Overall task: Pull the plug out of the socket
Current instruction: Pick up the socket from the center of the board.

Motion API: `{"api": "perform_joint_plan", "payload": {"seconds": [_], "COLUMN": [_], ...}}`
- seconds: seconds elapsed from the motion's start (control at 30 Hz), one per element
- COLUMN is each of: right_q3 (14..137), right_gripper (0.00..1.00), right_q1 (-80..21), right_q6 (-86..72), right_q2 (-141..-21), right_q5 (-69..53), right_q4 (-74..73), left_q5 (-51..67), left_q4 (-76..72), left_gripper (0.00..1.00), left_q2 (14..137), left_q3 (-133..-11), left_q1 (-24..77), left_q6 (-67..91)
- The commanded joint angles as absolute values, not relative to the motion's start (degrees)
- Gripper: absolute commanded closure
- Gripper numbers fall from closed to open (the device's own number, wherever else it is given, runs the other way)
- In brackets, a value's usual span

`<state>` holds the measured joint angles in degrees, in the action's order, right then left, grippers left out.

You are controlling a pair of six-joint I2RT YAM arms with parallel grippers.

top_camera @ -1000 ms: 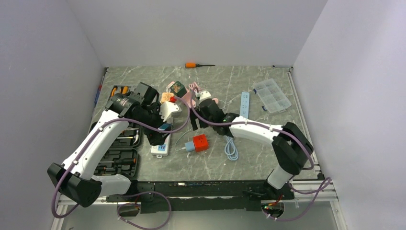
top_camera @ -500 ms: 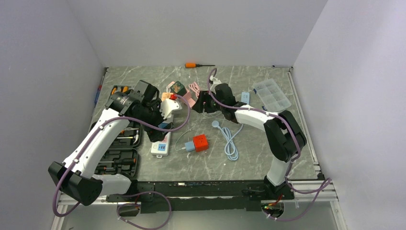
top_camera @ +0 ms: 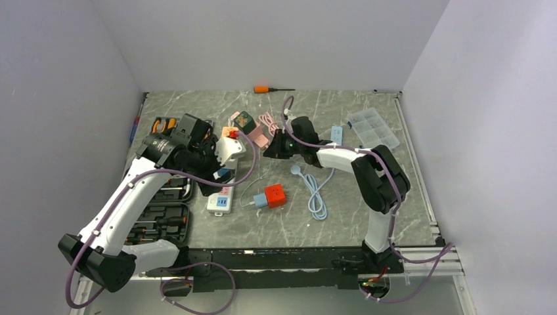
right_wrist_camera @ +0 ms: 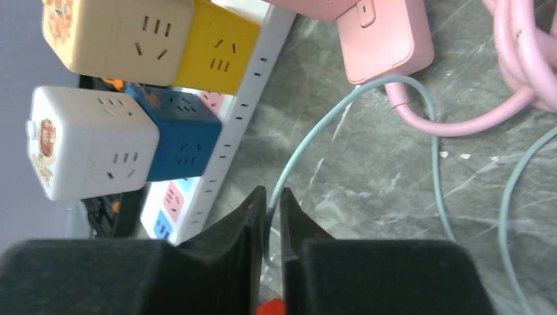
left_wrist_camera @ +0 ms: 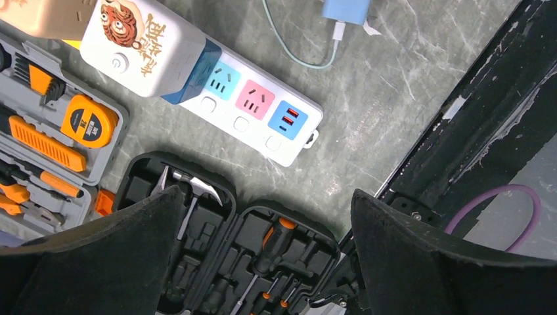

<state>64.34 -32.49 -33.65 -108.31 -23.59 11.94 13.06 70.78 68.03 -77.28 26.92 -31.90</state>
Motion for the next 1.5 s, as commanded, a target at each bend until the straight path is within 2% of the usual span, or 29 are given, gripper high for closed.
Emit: {"api": "perform_joint_plan", "payload": {"seconds": [0.0, 0.23, 0.43, 0.6, 0.87, 1.47], "right_q3": [66.97, 65.83, 61.92, 59.91, 58.75, 79.91], "right_gripper": [1.0, 1.0, 1.0, 1.0, 1.0, 1.0], "right_q1": [-32.19, -33.6, -41.51, -48.1, -52.92, -54.93], "right_q6": [-33.51, -29.18, -20.08, -14.98, -11.58, -4.13], "right_q2": [-104.3, -88.44, -70.36, -60.34, -56.29, -53.15], "right_q5": [-24.23, -21.01, -11.82, -5.89, -5.9, -9.71], "right_q4": [14.18, 11.49, 5.67, 3.67, 0.76, -4.73], "left_q5": [11.92, 12.85, 15.71, 15.96, 15.86, 14.69], "left_q4": [69.46, 68.6, 69.12, 70.32, 69.96, 66.79], "left_gripper": [0.01, 0.01, 0.01, 0.01, 0.01, 0.01], "left_q2": [66.53, 66.71, 66.85, 67.12, 67.5, 67.5], "left_q3": [-75.98, -76.0, -75.81, -77.34, -76.95, -76.16], "left_q1": [26.6, 26.54, 26.54, 26.54, 26.53, 26.54], "left_q6": [-31.7, -32.08, -32.47, -32.73, -33.05, -33.93]}}
